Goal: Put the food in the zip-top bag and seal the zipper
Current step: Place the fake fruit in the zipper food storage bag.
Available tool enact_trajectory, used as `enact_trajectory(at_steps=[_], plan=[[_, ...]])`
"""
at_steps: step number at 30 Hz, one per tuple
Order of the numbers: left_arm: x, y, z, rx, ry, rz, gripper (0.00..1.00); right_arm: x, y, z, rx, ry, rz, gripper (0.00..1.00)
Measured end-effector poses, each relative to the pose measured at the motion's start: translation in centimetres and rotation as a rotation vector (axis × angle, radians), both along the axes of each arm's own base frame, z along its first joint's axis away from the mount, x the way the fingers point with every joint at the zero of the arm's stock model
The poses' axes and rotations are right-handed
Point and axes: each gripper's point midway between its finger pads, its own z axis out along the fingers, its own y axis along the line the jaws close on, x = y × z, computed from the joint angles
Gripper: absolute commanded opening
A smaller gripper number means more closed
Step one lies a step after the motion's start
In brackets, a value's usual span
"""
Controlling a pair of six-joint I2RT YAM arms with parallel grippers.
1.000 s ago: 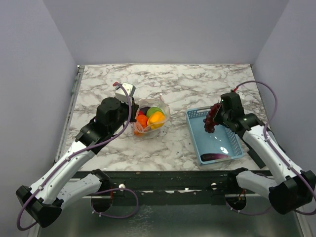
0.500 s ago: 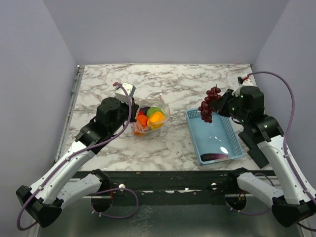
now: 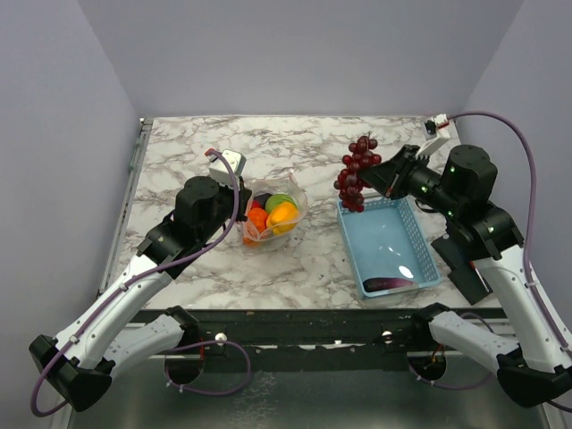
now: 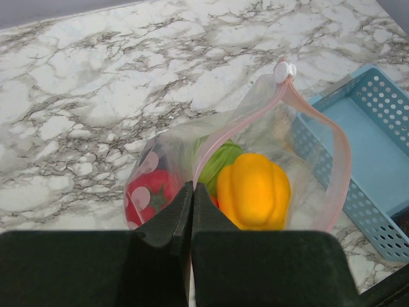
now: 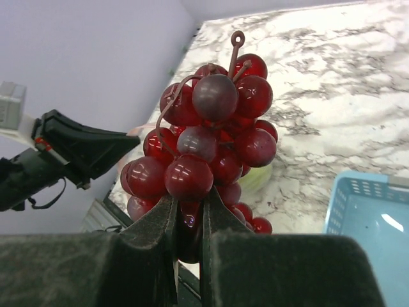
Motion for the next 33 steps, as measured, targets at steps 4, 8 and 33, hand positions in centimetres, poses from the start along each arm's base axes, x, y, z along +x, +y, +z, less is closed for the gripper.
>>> enact_trajectory(at_steps=[4,8,33], plan=[[0.0,0.0,-0.1,0.001,0.002,0.000,0.00,-0.2,1.5,0.8,0.020,-0.034,0.059,0.01],[0.0,-0.2,-0.2,0.001,0.005,-0.008,0.00,-1.0,3.9,1.4,0.030,-0.061,0.136,0.01],[-0.2,-0.7,-0.4,0.003,0.016,-0.037,0.00,-0.1,14.5,-0.8,-0.208,-0.405,0.228,0.01]])
